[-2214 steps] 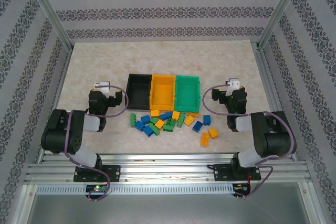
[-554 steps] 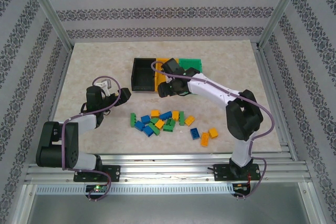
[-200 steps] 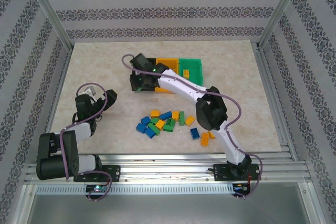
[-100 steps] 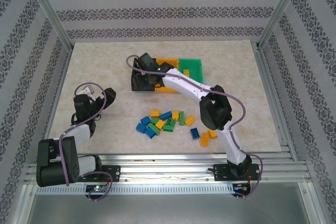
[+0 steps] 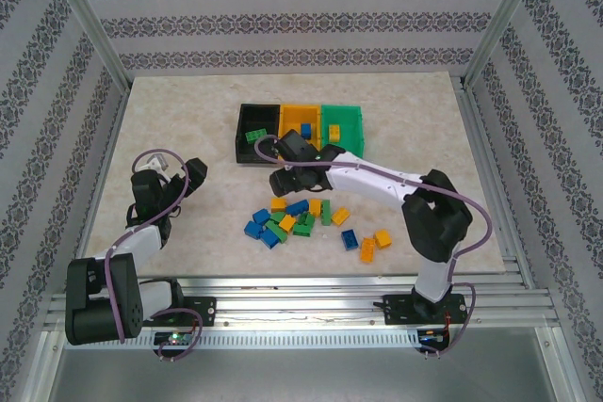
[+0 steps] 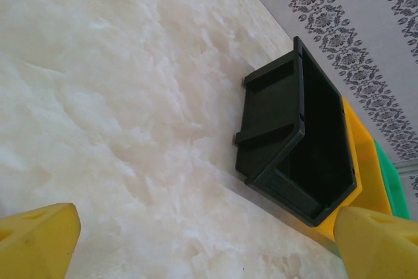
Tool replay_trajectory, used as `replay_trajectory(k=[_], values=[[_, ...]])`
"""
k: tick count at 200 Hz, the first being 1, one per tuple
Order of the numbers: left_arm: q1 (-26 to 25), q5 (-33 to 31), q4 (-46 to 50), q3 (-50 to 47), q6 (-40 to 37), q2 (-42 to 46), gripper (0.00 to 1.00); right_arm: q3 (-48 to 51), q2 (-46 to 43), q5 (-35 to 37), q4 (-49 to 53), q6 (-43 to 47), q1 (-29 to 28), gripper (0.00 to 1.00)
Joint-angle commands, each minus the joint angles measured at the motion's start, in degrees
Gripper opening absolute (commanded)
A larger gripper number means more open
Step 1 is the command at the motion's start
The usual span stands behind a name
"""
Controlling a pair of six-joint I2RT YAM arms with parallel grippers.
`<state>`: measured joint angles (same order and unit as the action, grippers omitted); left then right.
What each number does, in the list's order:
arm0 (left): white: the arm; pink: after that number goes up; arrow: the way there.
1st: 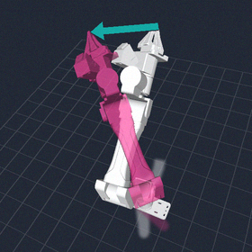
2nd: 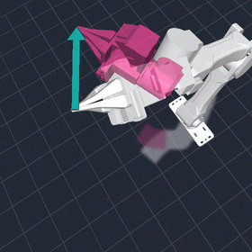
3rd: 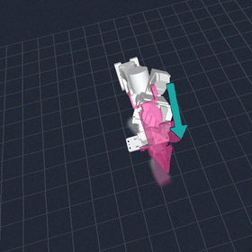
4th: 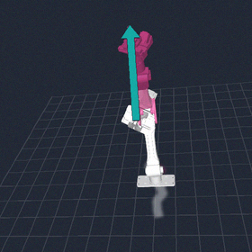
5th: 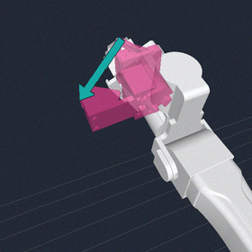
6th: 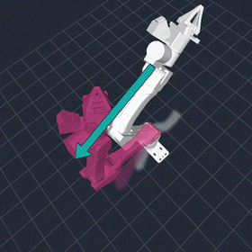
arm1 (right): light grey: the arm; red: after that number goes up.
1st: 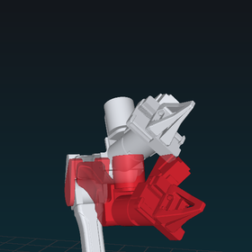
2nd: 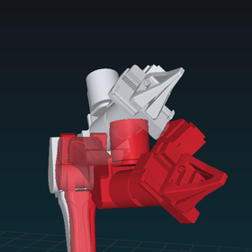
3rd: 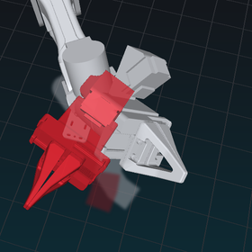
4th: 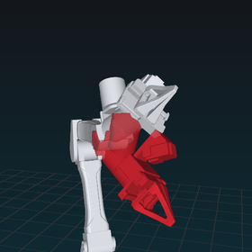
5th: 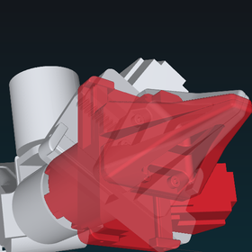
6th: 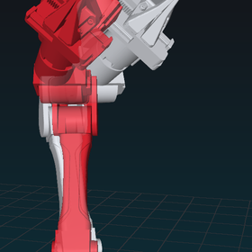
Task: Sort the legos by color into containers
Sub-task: Pick up the lego from the center of the table.
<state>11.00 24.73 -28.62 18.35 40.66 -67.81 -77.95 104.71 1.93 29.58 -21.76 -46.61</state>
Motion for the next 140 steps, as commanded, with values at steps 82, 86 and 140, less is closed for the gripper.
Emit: replay_trajectory(k=[82, 86, 140], values=[[-0.99, 2.93, -1.71, 0.96, 0.10, -1.60, 1.00, 0.26, 3.20, -2.54, 10.58, 17.53, -1.41, 0.64], [-0.99, 3.22, -1.78, 1.06, 0.08, -1.82, 1.00, -0.76, 3.57, -0.96, 11.90, 18.44, -1.45, 0.64], [-1.07, 5.12, -3.31, 1.49, 0.54, -4.00, 1.00, -4.14, 3.84, -0.29, 17.59, 29.76, -1.20, 0.64]])
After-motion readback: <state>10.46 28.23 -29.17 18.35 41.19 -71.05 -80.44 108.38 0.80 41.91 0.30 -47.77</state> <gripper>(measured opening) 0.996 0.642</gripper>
